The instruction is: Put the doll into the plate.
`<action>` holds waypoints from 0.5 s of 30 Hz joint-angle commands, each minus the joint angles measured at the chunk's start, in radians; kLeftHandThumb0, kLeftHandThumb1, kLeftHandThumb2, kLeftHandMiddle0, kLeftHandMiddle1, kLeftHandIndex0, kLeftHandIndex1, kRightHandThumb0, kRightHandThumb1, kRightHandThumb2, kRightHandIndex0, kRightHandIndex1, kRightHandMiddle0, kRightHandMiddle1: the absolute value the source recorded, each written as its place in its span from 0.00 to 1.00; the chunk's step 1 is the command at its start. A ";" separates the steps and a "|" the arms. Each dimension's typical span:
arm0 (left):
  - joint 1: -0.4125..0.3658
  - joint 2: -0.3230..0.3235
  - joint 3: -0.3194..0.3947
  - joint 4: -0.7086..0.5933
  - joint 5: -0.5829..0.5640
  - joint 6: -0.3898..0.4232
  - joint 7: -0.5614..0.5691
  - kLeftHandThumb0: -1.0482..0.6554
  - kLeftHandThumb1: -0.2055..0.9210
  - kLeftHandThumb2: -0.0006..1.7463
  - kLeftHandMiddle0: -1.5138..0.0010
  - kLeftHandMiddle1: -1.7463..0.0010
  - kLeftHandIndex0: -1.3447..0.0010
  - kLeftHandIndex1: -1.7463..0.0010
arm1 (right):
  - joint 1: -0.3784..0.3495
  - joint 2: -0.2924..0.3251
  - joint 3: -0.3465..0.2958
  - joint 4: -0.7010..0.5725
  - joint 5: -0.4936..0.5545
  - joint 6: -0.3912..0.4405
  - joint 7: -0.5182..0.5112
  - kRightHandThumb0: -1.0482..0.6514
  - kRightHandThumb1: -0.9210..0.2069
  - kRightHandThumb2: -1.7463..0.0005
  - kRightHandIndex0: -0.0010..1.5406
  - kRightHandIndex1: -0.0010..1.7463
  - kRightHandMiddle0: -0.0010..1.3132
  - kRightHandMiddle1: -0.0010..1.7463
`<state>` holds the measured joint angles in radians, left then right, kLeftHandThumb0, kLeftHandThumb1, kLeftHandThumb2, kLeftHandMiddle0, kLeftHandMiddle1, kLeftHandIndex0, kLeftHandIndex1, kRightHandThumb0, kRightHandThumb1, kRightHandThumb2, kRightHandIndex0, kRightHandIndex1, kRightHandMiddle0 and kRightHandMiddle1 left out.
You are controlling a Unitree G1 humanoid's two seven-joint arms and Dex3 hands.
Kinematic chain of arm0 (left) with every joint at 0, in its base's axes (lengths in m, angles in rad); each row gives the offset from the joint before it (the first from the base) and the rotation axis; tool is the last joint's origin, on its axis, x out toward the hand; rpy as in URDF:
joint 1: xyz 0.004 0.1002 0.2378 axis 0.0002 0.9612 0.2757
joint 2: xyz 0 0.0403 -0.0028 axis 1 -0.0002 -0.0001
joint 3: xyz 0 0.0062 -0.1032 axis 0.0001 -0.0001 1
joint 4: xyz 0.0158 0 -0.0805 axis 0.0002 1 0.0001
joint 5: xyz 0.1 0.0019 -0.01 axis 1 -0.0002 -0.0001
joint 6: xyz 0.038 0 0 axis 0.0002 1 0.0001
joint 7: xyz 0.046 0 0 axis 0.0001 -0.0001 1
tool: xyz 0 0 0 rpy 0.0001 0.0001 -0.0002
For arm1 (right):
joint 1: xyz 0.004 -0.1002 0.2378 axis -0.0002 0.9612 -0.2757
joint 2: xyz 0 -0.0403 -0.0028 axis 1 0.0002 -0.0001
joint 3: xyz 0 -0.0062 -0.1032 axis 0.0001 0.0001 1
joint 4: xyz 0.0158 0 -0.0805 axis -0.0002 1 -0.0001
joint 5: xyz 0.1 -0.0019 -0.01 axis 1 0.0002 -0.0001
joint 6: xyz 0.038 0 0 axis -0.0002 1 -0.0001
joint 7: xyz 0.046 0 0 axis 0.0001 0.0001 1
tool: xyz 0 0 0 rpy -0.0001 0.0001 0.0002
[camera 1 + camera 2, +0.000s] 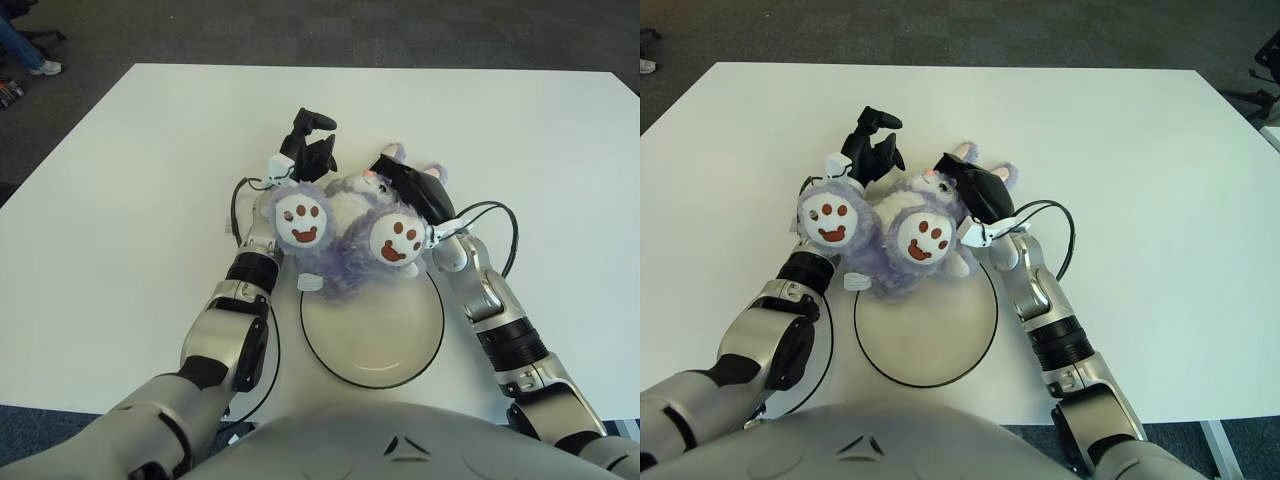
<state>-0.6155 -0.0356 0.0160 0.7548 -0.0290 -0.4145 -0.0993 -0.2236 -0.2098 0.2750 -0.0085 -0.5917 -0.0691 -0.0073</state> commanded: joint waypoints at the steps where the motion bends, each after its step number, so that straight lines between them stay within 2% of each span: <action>1: -0.001 0.008 0.006 -0.001 0.002 0.016 0.007 0.41 1.00 0.31 0.44 0.02 0.87 0.00 | 0.012 0.009 -0.027 -0.037 0.036 0.034 0.014 0.61 0.70 0.16 0.44 0.95 0.52 0.94; 10: -0.009 0.005 0.014 0.008 -0.001 0.031 0.011 0.41 1.00 0.31 0.46 0.04 0.87 0.00 | 0.026 0.006 -0.053 -0.054 0.043 0.006 -0.032 0.61 0.72 0.15 0.45 0.96 0.52 0.94; 15: -0.014 0.003 0.022 0.022 -0.012 0.030 0.005 0.41 1.00 0.31 0.48 0.05 0.87 0.00 | 0.036 0.001 -0.068 -0.089 0.033 0.026 -0.032 0.61 0.72 0.14 0.45 0.96 0.53 0.95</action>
<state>-0.6167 -0.0360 0.0262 0.7614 -0.0307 -0.3918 -0.0979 -0.1984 -0.2039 0.2277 -0.0642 -0.5663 -0.0515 -0.0266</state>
